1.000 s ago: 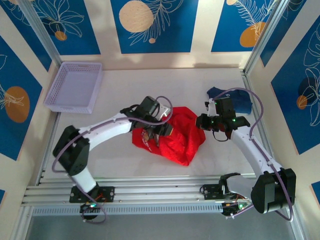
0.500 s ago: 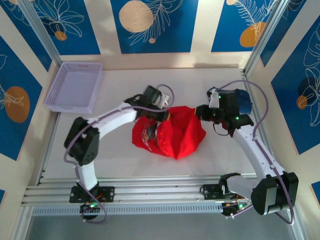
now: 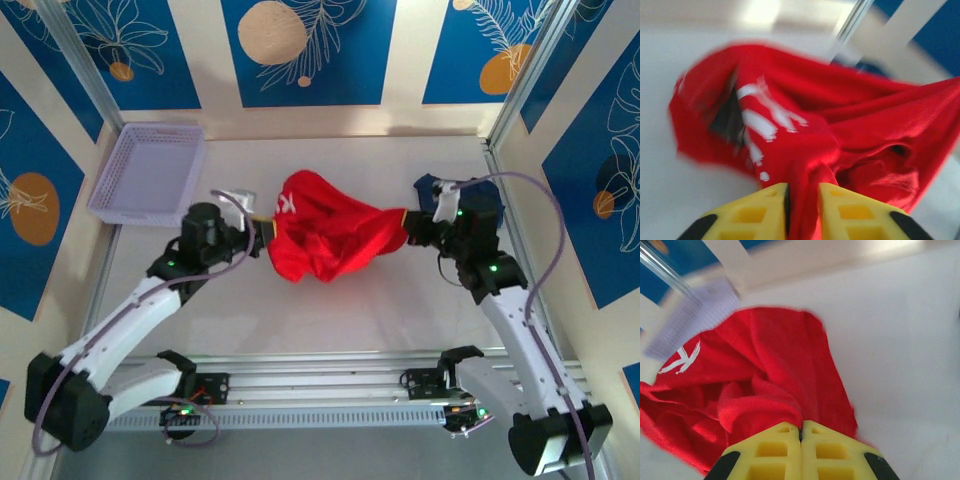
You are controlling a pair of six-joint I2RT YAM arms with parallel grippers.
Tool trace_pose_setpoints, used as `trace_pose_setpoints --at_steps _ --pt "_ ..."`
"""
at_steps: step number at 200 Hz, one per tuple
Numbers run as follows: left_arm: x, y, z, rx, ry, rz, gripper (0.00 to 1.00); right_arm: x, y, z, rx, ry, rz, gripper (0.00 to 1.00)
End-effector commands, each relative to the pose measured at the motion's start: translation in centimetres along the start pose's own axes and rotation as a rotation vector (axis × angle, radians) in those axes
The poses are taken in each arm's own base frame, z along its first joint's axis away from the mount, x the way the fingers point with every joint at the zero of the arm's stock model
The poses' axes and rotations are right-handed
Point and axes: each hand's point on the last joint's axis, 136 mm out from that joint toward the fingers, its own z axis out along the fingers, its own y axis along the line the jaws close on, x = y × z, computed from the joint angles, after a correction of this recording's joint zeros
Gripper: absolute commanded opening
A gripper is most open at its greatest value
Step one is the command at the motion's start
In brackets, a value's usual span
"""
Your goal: Fold the inside-out t-shirt
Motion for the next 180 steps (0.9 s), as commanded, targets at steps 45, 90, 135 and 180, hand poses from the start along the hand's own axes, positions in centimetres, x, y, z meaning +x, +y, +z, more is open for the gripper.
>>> trace_pose_setpoints --at_steps 45,90,135,180 --pt "6.6 -3.0 1.8 -0.033 0.204 0.169 0.52 6.0 -1.6 3.4 -0.010 0.202 0.111 0.00" --pt "10.5 -11.4 6.0 0.197 0.342 0.288 0.54 4.9 -1.3 3.4 -0.004 0.186 0.083 0.00" --pt "13.0 -12.3 11.1 0.166 0.451 0.308 0.52 4.5 -1.3 3.2 -0.002 0.174 0.073 0.00" --pt "15.9 -10.9 13.6 0.111 0.568 0.303 0.49 4.3 -1.4 2.7 0.005 0.163 0.061 0.00"
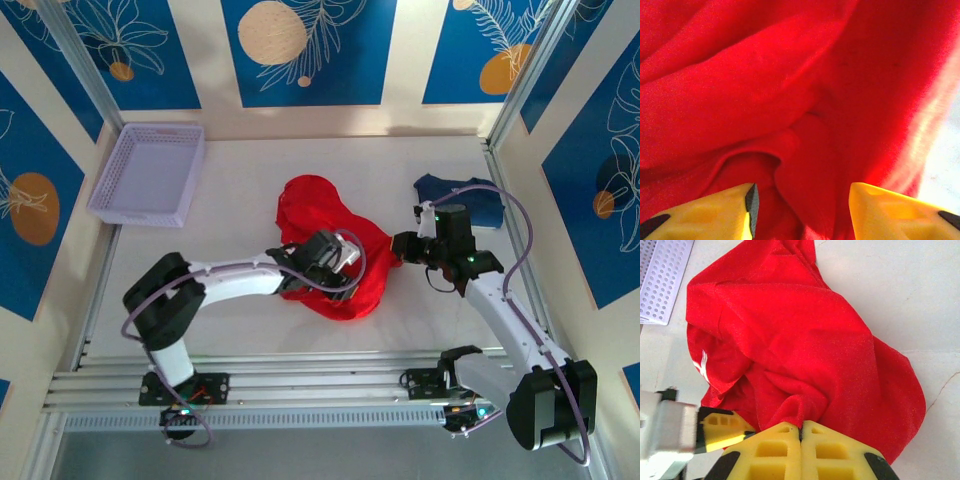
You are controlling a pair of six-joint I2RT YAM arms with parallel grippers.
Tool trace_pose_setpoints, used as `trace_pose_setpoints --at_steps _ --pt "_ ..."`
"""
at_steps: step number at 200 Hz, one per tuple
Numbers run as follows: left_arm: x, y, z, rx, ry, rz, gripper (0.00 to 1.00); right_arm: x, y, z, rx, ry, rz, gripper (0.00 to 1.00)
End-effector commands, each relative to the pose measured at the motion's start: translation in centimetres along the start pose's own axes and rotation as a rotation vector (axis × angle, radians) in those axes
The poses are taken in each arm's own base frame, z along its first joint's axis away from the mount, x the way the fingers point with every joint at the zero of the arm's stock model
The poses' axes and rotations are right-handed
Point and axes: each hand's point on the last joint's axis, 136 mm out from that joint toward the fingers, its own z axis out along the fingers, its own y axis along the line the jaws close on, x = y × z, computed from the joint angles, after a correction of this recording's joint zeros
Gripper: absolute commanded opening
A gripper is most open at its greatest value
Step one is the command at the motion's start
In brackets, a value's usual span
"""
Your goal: Fold the inside-out t-shirt
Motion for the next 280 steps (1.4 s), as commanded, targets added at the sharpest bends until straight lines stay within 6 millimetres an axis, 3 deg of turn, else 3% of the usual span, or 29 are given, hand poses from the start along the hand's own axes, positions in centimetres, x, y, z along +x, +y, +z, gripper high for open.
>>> trace_pose_setpoints --at_steps 1,38,85,143,207,233,252,280 --pt "0.7 0.4 0.7 -0.010 0.051 -0.002 0.49 -1.2 0.8 -1.1 -0.014 -0.041 -0.032 0.00" --pt "2.0 0.8 1.2 -0.022 0.099 -0.020 0.41 -1.1 0.7 -1.0 -0.017 -0.040 -0.028 0.00" --pt "2.9 -0.7 0.8 0.066 0.109 -0.043 0.33 -1.1 0.6 -0.9 -0.017 -0.040 -0.025 0.00" --pt "2.1 -2.0 1.1 0.138 0.105 -0.024 0.34 -1.0 0.7 -0.5 -0.028 -0.029 -0.014 0.00" --pt "0.7 -2.4 1.0 0.148 0.088 0.002 0.07 -1.1 0.5 -0.5 -0.021 -0.028 -0.018 0.00" --pt "-0.9 -2.6 -0.5 0.168 0.026 0.001 0.00 -1.3 0.5 -0.8 -0.012 -0.035 -0.031 0.00" --pt "-2.7 -2.7 -2.8 0.224 -0.062 -0.031 0.00 -1.7 0.3 -1.4 -0.001 -0.049 -0.041 0.00" --pt "-3.9 -0.9 -5.7 0.248 -0.170 -0.118 0.00 -2.2 0.3 -2.1 0.000 -0.072 -0.041 0.00"
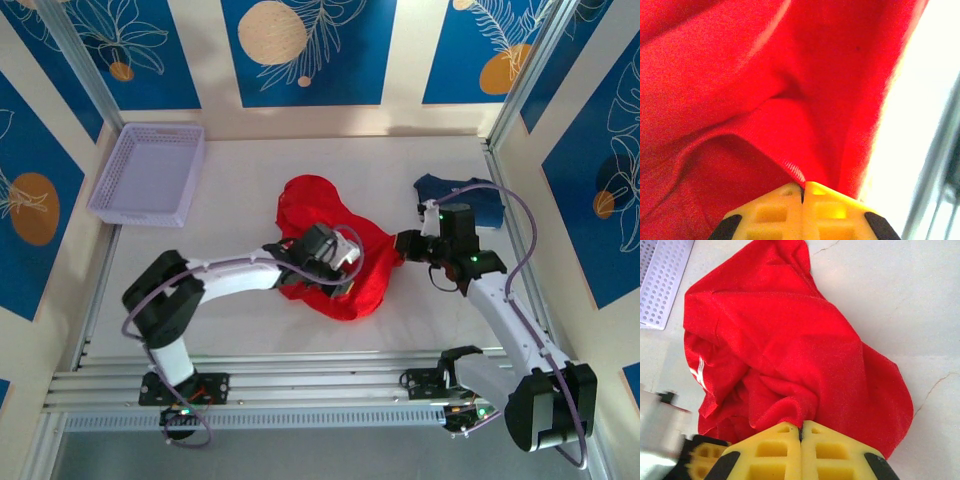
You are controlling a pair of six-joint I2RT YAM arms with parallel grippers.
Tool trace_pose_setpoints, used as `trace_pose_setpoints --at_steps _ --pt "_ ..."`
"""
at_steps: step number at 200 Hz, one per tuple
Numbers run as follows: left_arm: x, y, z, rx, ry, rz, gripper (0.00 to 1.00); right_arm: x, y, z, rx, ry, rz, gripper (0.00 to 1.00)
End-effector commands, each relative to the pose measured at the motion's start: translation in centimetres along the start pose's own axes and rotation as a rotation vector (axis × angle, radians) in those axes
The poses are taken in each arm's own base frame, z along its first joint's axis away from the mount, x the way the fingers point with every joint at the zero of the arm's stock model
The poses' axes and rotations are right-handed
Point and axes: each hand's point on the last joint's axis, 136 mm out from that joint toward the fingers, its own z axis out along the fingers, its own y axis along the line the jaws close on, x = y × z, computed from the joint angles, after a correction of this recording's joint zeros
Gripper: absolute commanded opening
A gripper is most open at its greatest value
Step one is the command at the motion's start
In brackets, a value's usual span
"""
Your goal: Fold the inside-out t-shirt
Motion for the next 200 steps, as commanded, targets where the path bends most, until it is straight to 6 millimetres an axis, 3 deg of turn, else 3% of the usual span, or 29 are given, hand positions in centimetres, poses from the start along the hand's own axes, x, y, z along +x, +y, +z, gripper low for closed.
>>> trace_pose_setpoints --at_steps 1,43,69,89,109,142,167,200 --pt "-2.9 -0.5 -3.5 0.071 -0.145 -0.041 0.00 -1.4 0.8 -1.3 -0.017 -0.045 -0.031 0.00" --pt "-0.8 1.6 -5.5 0.015 -0.158 -0.078 0.00 -0.8 0.4 -0.8 -0.016 -0.023 -0.022 0.00" --pt "0.0 0.7 -7.1 0.063 -0.185 -0.066 0.00 -0.4 0.0 -0.3 -0.006 0.008 -0.011 0.00" --pt "-0.5 -0.7 -8.9 0.101 -0.237 -0.017 0.00 -0.1 0.4 0.3 -0.027 0.043 -0.003 0.00" --pt "-0.6 -0.6 -9.7 0.075 -0.256 0.021 0.00 0.2 0.9 0.9 -0.047 0.069 -0.003 0.00" --pt "1.7 0.8 -7.8 0.021 -0.084 0.009 0.21 0.3 1.4 1.6 -0.063 0.094 -0.004 0.00" --pt "2.1 -0.4 -7.5 0.069 -0.074 0.023 0.38 0.4 1.3 1.7 -0.056 0.101 -0.009 0.00" --pt "2.7 -1.9 -6.6 0.108 -0.035 0.045 0.45 0.5 1.2 1.9 -0.055 0.106 -0.005 0.00"
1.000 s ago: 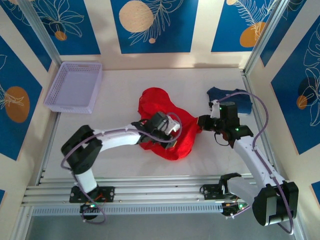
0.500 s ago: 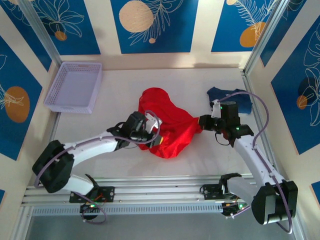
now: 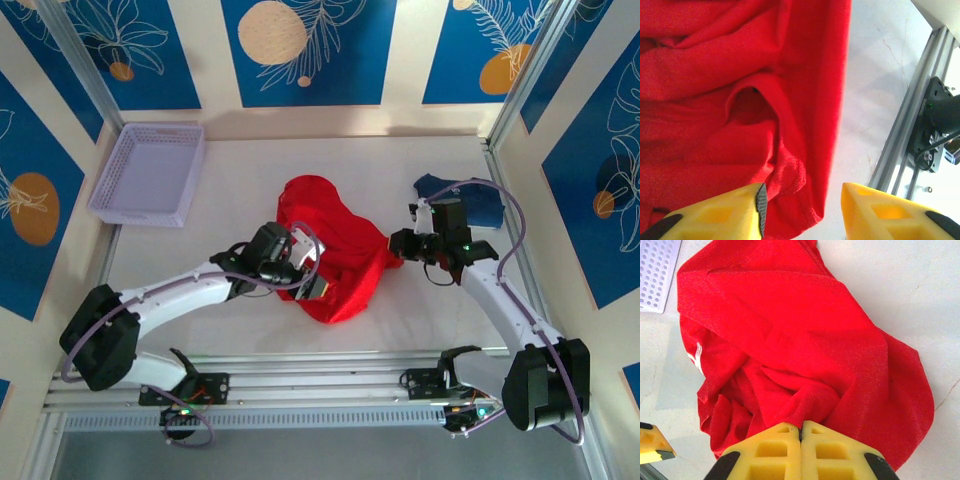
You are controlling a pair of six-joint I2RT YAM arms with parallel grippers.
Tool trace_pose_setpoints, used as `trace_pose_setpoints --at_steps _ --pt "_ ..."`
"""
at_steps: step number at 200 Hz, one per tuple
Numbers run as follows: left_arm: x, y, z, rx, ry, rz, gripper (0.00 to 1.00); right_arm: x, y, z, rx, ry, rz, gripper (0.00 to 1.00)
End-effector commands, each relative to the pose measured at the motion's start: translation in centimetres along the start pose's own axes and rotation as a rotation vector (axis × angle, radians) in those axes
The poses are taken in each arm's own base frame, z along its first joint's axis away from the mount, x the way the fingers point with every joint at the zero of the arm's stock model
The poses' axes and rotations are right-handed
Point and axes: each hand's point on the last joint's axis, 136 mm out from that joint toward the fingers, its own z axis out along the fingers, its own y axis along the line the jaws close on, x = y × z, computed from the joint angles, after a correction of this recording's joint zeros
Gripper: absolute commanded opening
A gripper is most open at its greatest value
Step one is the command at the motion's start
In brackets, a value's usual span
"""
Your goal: Fold the inside-out t-shirt
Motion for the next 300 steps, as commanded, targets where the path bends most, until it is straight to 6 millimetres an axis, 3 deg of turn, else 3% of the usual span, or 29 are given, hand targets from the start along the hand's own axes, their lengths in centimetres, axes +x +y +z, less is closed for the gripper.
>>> trace_pose_setpoints --at_steps 1,27,45,80,137,172,210,245,268,300 --pt "0.4 -1.9 0.7 0.064 0.046 0.038 0.45 -0.5 0.9 -0.2 -0.027 0.000 -0.025 0.00" --pt "1.9 -2.9 1.9 0.069 0.110 0.072 0.46 -0.5 0.8 -0.3 -0.021 0.002 -0.028 0.00" --pt "2.6 -1.9 2.5 0.008 0.140 0.076 0.46 -0.6 0.8 -0.3 -0.022 0.000 -0.029 0.00" --pt "3.1 -0.2 3.7 -0.057 0.190 0.054 0.46 -0.4 0.9 -0.1 -0.027 0.007 -0.027 0.00" --pt "2.8 0.1 6.4 -0.045 0.209 0.025 0.48 -0.4 0.9 -0.1 -0.028 0.006 -0.028 0.00" --pt "1.9 0.6 7.3 -0.066 0.186 0.017 0.27 -0.5 0.9 -0.4 -0.024 0.001 -0.036 0.00" --pt "2.0 0.6 6.7 -0.073 0.191 0.024 0.00 -1.3 1.2 -0.8 -0.020 -0.021 -0.050 0.00" --pt "-0.1 -0.4 3.2 -0.037 0.062 -0.015 0.00 -2.4 1.5 -1.7 -0.010 -0.054 -0.072 0.00" --pt "0.8 -0.3 2.9 -0.065 0.099 -0.019 0.00 -2.6 1.7 -1.8 -0.019 -0.064 -0.069 0.00" --pt "3.2 -0.2 5.0 -0.082 0.193 -0.013 0.31 -2.4 1.5 -1.4 -0.020 -0.052 -0.061 0.00"
